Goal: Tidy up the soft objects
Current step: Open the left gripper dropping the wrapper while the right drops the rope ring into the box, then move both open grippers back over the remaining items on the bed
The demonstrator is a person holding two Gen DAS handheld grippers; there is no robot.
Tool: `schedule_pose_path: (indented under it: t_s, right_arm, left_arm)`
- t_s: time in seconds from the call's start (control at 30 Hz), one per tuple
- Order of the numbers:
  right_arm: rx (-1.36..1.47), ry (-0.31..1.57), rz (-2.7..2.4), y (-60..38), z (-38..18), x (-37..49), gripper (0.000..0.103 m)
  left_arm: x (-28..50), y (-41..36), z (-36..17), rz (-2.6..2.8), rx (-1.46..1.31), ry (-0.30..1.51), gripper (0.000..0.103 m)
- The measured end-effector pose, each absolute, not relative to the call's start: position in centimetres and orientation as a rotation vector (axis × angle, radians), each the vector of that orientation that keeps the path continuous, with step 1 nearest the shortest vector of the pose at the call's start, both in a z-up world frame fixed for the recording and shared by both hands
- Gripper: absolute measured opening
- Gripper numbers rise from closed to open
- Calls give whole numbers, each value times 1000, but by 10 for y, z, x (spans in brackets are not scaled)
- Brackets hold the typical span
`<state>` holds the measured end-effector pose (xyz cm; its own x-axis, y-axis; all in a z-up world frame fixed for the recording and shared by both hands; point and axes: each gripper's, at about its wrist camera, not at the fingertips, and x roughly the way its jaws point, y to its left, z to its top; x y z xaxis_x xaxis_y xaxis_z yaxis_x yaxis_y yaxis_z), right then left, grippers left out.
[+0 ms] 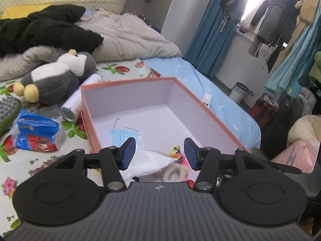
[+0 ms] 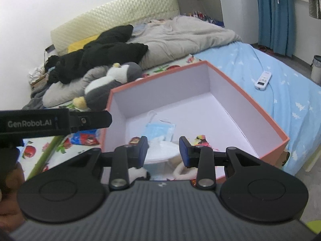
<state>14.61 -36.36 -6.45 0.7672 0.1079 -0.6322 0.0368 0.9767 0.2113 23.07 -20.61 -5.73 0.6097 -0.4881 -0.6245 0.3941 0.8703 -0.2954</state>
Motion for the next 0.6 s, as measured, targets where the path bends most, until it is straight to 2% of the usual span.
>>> schedule_pose_path:
  t_s: [0.6]
  right_arm:
    - [160,654,130,-308,-24,87,38]
  left_arm:
    - [137,-127,-15,-428,-162,687,60]
